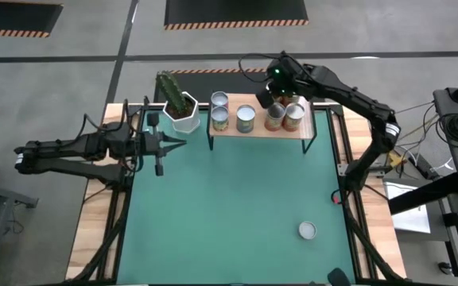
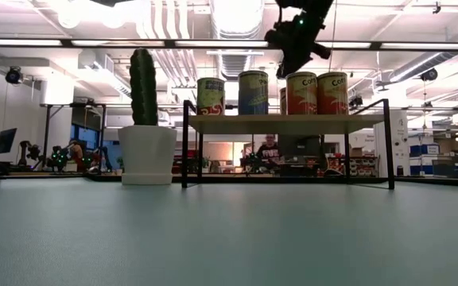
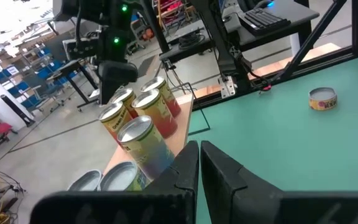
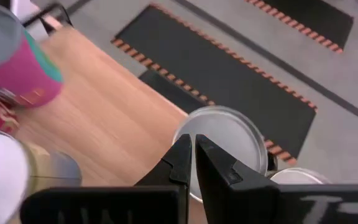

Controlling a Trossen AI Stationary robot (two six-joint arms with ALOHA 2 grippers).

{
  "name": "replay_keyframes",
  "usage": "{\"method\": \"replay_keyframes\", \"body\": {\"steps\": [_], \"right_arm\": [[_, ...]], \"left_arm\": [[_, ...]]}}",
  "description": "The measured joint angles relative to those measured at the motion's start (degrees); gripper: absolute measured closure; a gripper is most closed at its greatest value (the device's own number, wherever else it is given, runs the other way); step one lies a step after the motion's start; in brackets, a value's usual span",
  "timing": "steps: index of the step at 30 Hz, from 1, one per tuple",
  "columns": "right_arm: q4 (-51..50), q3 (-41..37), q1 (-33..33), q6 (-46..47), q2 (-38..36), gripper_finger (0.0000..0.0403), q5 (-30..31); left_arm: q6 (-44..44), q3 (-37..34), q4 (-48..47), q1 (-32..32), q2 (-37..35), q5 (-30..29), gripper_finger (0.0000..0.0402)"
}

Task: Pick and place cans onto a shelf
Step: Adjust the cans on the shelf

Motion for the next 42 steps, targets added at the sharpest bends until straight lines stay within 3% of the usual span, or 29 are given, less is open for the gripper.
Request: {"method": "replay_keyframes", "body": {"steps": [4,9,42], "right_arm": [[-0.3,-0.1,-0.3,-0.1,1.3,0.039,0.2],[-0.4,-0.2,-0.2,-0.6,1.9,0.039,5.5],[-0.6,-2.2,-0.1,0.1,2.3,0.039,5.5]], "left_arm": [[-0.3,0.0,-0.4,0.0,0.0,0.0,0.0402],[-1.4,0.0,-0.5,0.0,0.0,0.0,0.0402],[-2.8,0.0,-0.6,0.0,-0.3,0.0,0.0402]]}}
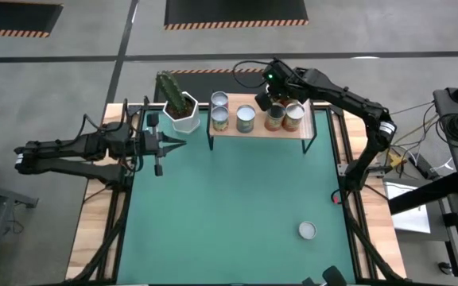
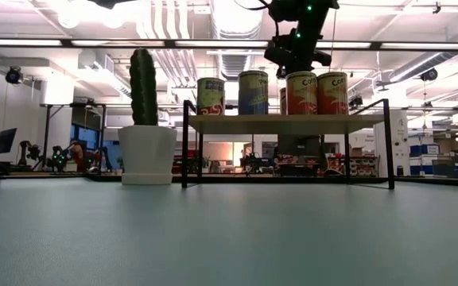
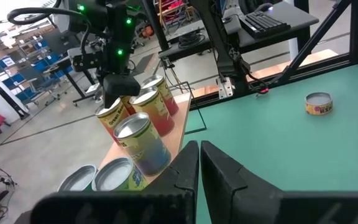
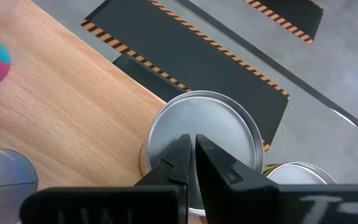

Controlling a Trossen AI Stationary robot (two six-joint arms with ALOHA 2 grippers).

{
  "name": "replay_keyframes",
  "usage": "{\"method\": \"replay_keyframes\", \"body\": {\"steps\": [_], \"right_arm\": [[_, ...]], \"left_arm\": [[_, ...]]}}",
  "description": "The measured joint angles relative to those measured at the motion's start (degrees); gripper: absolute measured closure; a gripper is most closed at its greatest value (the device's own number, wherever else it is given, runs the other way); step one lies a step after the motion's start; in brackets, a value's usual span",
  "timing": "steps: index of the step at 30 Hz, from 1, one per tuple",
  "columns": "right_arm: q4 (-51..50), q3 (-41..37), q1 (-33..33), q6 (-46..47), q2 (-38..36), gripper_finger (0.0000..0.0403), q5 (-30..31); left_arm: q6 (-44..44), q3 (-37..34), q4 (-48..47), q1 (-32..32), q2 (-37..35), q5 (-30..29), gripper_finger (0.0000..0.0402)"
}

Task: Pick and place cans onto a shelf
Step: Adjust the cans on the shelf

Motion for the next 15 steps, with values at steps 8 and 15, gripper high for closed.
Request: {"method": "replay_keyframes", "body": {"steps": [8,15], "right_arm": [[0.5,0.0,0.3,0.8,0.0,0.039,-1.2],[0.5,0.0,0.3,0.7,0.0,0.039,-1.0]], "left_arm": [[0.0,0.0,0.0,0.0,0.0,0.0,0.0402],[0.0,0.0,0.0,0.0,0.0,0.0,0.0402]]}}
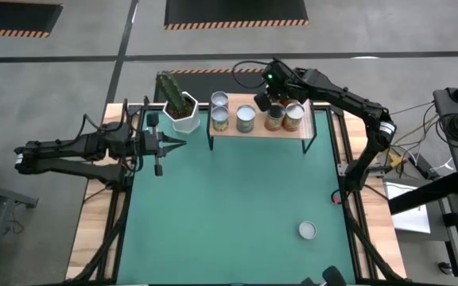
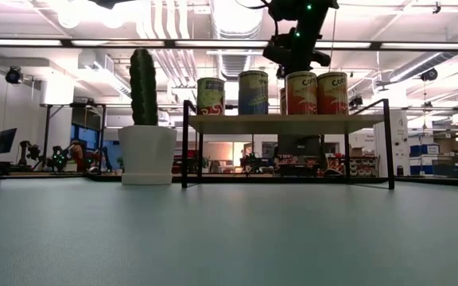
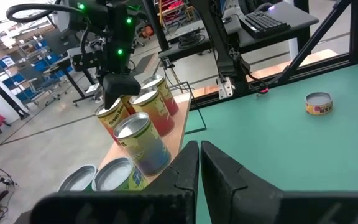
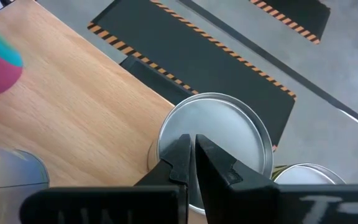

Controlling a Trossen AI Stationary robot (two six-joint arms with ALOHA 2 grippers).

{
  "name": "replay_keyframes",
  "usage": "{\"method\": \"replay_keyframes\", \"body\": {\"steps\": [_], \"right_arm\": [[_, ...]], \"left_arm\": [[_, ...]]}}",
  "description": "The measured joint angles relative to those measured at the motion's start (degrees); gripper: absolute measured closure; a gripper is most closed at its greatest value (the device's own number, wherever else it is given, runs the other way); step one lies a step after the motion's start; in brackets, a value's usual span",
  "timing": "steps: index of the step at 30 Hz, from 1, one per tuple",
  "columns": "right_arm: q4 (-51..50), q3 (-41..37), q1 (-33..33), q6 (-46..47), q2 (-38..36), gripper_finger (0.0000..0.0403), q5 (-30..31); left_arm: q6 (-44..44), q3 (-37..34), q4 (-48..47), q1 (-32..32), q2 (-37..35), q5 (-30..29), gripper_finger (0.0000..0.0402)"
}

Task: Pick and place cans onto a shelf
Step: Adjust the cans on the shelf

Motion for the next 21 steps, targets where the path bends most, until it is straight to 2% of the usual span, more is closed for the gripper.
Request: {"method": "replay_keyframes", "body": {"steps": [21], "right_arm": [[1.7,0.1,0.7,0.4,2.1,0.039,-0.6]], "left_arm": [[0.0,0.0,0.0,0.0,0.0,0.0,0.0402]]}}
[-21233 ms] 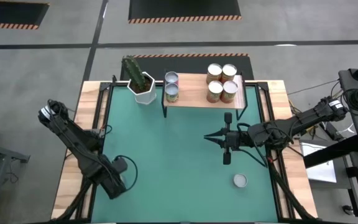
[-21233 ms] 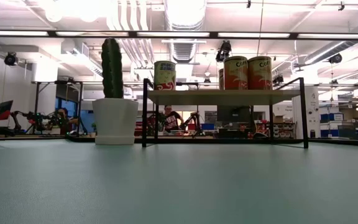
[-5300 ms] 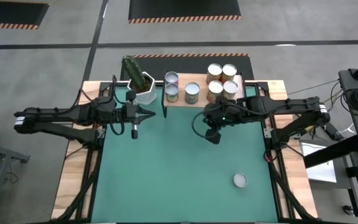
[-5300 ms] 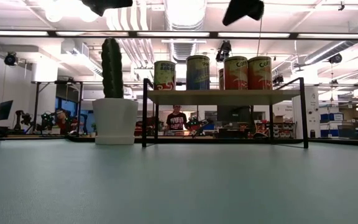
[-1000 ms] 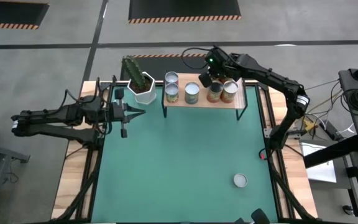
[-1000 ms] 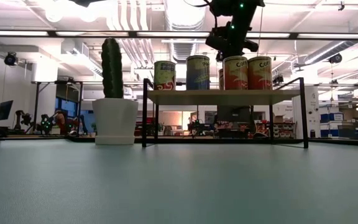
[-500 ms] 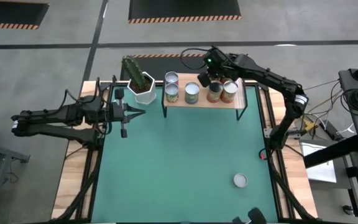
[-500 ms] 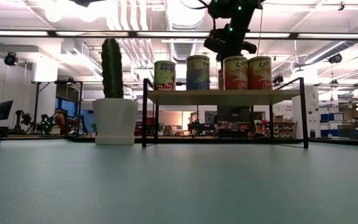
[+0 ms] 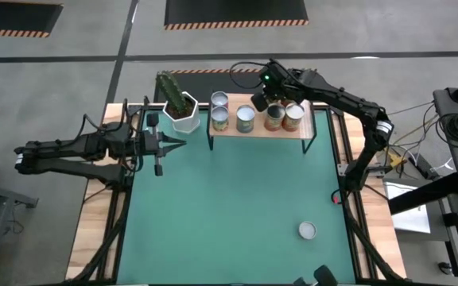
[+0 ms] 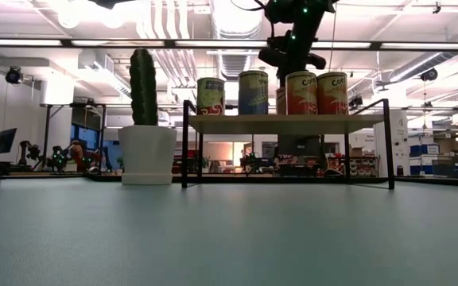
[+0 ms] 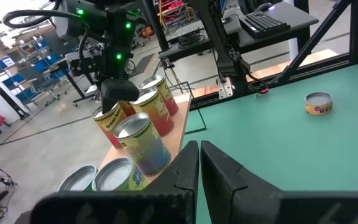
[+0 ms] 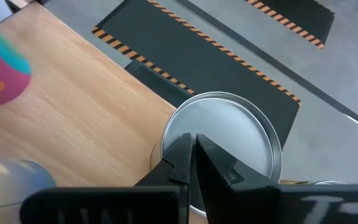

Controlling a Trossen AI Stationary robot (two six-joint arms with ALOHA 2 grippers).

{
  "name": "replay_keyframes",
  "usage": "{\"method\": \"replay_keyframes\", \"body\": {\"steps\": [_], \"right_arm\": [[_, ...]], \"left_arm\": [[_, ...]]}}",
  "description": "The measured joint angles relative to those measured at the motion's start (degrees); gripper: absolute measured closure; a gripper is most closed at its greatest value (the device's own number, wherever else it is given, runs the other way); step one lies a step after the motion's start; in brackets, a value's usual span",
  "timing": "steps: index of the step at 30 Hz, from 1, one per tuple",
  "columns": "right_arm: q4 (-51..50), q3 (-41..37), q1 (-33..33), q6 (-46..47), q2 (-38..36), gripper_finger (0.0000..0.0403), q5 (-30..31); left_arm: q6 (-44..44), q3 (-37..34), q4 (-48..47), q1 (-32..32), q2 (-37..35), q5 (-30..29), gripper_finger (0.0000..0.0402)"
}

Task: Pick and place cans onto a shelf
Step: Adjust the cans on the shelf

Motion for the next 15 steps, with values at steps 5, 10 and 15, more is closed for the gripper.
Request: {"method": "replay_keyframes", "body": {"steps": [5,10,15], "right_arm": [[0.0,0.0,0.3,0.0,0.0,0.039,-0.9],[0.3,-0.1,0.3,-0.1,0.0,0.039,-0.9],[0.8,-0.2,0.6,-0.2,-0.4,0.039,-1.1]], "left_arm": [[0.0,0.0,0.0,0.0,0.0,0.0,0.0402],[0.0,0.0,0.0,0.0,0.0,0.0,0.0402],[0.0,0.0,0.0,0.0,0.0,0.0,0.0402]]}}
